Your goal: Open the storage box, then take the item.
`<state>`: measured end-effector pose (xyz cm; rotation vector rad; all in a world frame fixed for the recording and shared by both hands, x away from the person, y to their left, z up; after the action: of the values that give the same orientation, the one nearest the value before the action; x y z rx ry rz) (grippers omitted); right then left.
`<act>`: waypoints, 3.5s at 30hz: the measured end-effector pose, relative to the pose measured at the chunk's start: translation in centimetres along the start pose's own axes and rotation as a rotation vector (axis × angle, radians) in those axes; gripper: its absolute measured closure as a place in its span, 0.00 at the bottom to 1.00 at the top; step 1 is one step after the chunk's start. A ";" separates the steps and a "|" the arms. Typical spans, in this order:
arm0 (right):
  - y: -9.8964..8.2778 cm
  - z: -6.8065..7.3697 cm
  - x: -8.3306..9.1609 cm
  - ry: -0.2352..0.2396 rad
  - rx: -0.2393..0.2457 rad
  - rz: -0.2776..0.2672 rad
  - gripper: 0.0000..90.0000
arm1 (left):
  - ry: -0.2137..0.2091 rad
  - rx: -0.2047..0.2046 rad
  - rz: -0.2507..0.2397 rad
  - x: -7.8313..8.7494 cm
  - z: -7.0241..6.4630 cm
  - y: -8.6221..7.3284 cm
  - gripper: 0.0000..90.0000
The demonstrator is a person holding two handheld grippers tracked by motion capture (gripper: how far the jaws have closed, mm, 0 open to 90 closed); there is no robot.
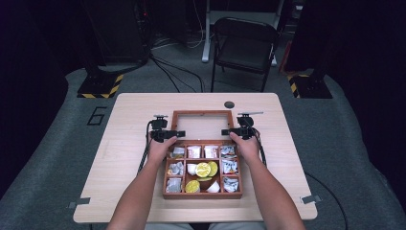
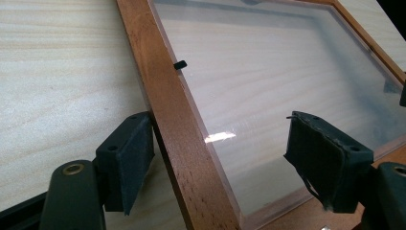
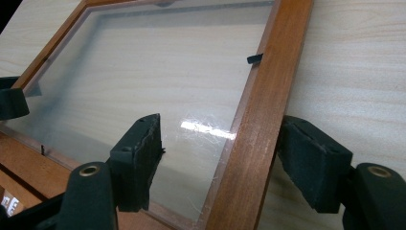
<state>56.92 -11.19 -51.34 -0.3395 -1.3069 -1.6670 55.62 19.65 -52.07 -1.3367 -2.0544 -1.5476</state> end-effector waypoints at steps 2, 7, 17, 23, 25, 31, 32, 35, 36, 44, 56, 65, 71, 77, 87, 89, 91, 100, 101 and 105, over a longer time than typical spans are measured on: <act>0.0 0.0 0.0 0.003 -0.019 0.008 0.35 | 0.002 0.006 0.004 0.0 0.0 0.0 0.27; -0.1 0.0 -0.1 0.002 -0.040 0.018 0.35 | -0.002 0.016 0.011 -0.1 0.1 -0.1 0.27; -0.1 -0.1 -0.2 0.002 -0.042 0.017 0.35 | -0.005 0.020 0.010 -0.1 0.2 -0.1 0.27; -0.1 0.1 -0.1 -0.012 -0.039 0.015 0.34 | -0.005 0.026 0.008 -0.1 0.2 -0.1 0.28; -0.2 -0.2 -0.2 -0.003 -0.064 0.011 0.34 | -0.006 0.026 0.008 -0.1 0.2 -0.1 0.28; 0.0 -0.5 0.3 -0.028 -0.048 -0.006 0.37 | -0.003 0.033 0.004 0.0 0.3 -0.1 0.30; 0.0 -0.6 0.5 -0.032 -0.032 -0.009 0.37 | 0.007 0.020 0.002 0.2 0.3 -0.1 0.30; 0.0 -0.4 1.1 -0.067 0.005 -0.008 0.37 | 0.027 -0.003 -0.018 0.9 0.4 0.1 0.36; 0.0 -0.4 1.5 -0.083 0.030 -0.016 0.37 | 0.014 0.004 -0.037 1.5 0.5 0.4 0.36; 0.4 0.1 3.5 -0.077 0.086 -0.082 0.38 | 0.005 0.000 -0.067 3.9 0.2 0.9 0.38; -1.8 4.6 6.8 -0.003 0.251 -0.097 0.33 | 0.009 -0.121 -0.057 6.2 -2.5 -0.1 0.40; -3.7 6.9 7.8 0.044 0.340 -0.089 0.31 | -0.029 -0.142 -0.061 7.2 -3.8 -1.0 0.37; -5.7 8.1 8.3 0.079 0.399 -0.080 0.35 | -0.054 -0.148 -0.080 7.6 -4.3 -1.8 0.37; -7.9 9.2 8.4 0.118 0.469 -0.059 0.37 | -0.078 -0.135 -0.091 8.3 -4.6 -2.5 0.36; -10.1 11.8 7.3 0.150 0.554 -0.025 0.35 | -0.092 -0.146 -0.114 9.5 -4.9 -2.8 0.36; -10.4 12.3 7.0 0.162 0.562 -0.019 0.34 | -0.100 -0.137 -0.121 9.7 -4.9 -2.9 0.36; -10.6 12.9 6.7 0.166 0.579 -0.017 0.32 | -0.104 -0.140 -0.120 9.8 -4.8 -3.1 0.36; -11.1 13.9 5.5 0.154 0.597 0.007 0.31 | -0.100 -0.133 -0.124 10.0 -4.4 -3.7 0.36; -11.2 14.0 5.4 0.153 0.599 0.012 0.31 | -0.093 -0.135 -0.125 10.0 -4.3 -3.7 0.36; -11.4 14.2 5.0 0.155 0.625 0.029 0.30 | -0.085 -0.141 -0.122 9.9 -4.1 -4.0 0.36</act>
<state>40.73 -1.77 -49.15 0.1403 -1.6097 -1.1541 45.75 21.15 -46.39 -1.3704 -2.1489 -1.7448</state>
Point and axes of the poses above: each handheld gripper's, and its own axes: x roughly backward along the jaws, y roughly out of its top, z roughly to its left, the point moved 3 cm from there along -x, roughly forward along the jaws
